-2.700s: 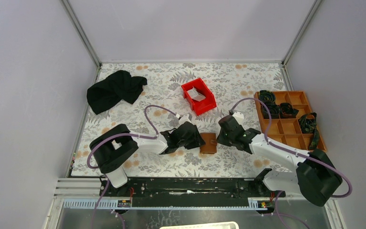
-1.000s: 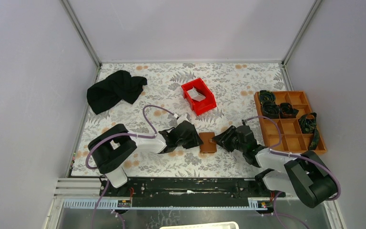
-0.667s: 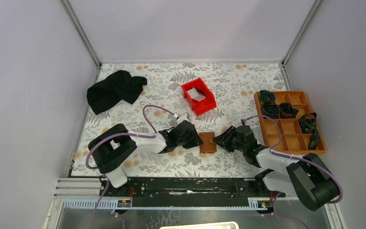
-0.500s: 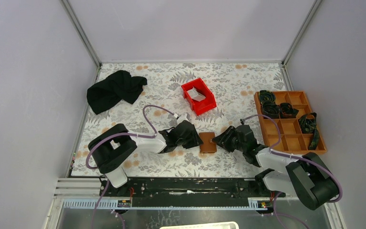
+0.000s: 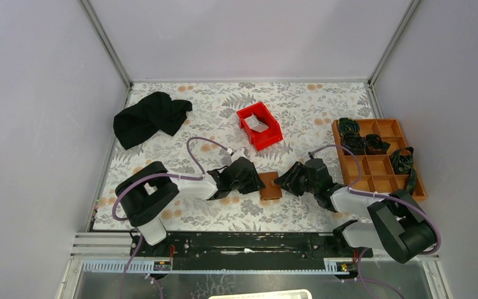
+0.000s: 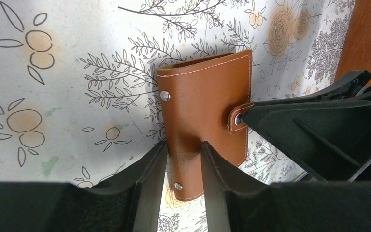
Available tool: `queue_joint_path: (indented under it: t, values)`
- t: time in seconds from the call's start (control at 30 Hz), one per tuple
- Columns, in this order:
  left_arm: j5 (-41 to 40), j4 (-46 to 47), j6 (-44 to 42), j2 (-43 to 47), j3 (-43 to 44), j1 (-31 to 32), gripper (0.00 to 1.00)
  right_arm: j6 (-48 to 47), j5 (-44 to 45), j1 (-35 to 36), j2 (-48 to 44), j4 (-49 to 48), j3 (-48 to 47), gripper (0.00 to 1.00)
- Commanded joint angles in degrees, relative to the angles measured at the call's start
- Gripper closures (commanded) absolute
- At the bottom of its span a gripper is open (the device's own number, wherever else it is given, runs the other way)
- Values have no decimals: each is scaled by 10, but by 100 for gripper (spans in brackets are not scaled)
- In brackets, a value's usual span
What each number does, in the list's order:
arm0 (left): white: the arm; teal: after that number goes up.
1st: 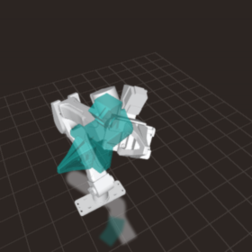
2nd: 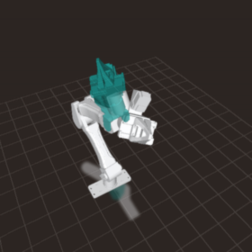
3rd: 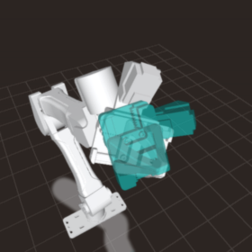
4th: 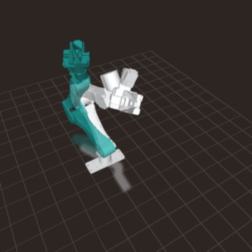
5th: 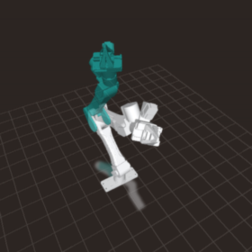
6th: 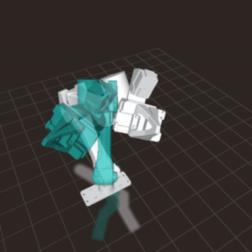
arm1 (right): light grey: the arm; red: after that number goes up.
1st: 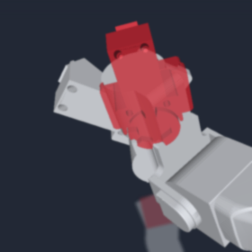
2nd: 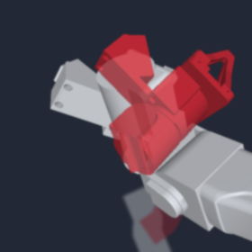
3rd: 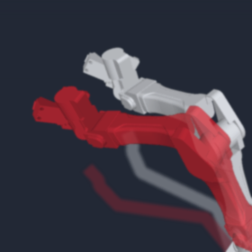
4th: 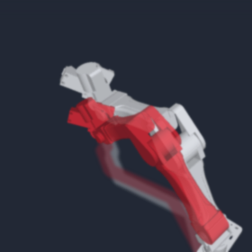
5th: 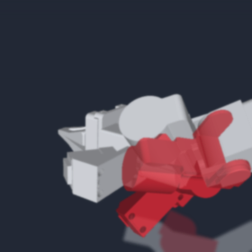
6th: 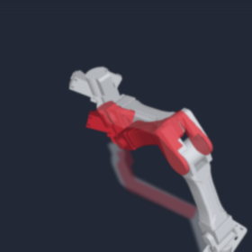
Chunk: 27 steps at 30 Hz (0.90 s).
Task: Put the credit cards into the card holder
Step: Close the card holder at the center of the board.
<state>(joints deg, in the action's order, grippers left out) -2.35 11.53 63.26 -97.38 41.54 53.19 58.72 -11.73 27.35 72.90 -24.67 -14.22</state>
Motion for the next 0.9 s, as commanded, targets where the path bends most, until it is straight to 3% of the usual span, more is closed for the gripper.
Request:
queue_joint_path:
  t: [0.0,0.5,0.87]
  values:
    - [-15,-103,-31,-43,-15,-5,60,-32,-16,-2,20,46,-12,54]
    - [-20,-113,-28,-59,-1,-5,60,-72,-42,-2,44,120,-49,54]
    - [-21,-116,-27,-62,2,-5,60,-65,-34,-2,56,106,-34,55]
